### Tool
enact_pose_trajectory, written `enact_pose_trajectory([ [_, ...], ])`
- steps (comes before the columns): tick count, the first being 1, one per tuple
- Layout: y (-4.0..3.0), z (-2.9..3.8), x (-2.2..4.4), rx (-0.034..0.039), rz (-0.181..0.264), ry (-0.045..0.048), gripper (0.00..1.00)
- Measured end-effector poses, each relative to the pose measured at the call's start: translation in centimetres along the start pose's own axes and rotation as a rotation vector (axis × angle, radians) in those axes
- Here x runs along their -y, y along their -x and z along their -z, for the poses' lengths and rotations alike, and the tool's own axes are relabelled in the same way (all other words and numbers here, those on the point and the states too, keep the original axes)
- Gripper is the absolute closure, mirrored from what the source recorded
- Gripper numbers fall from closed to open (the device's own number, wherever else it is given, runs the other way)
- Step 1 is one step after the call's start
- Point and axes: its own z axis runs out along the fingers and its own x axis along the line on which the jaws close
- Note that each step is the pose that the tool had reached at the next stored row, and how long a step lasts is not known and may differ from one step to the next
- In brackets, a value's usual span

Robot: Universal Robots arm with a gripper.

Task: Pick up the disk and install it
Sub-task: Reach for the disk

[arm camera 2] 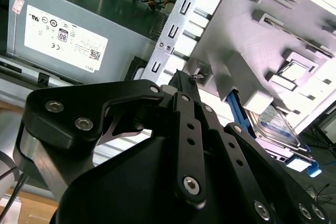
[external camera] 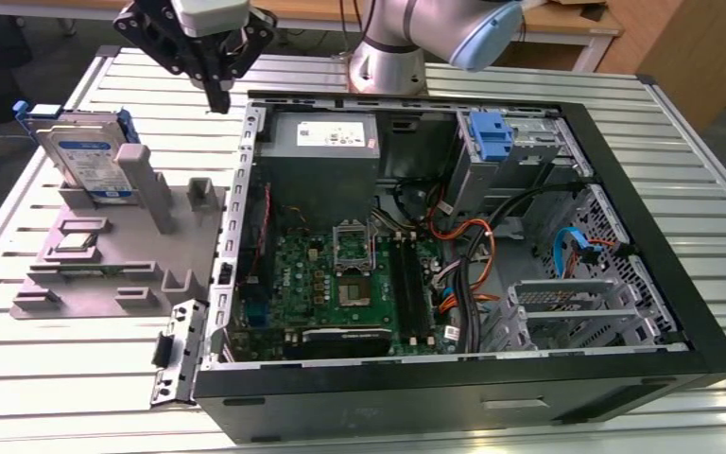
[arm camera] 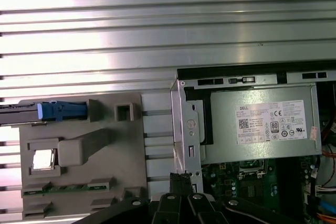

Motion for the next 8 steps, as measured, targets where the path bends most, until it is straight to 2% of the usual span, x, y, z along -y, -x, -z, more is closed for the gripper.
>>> enact_pose_trajectory([
  [8,-0.55,-0.02,0.04,0.0001,0.0,0.0001,0.9],
])
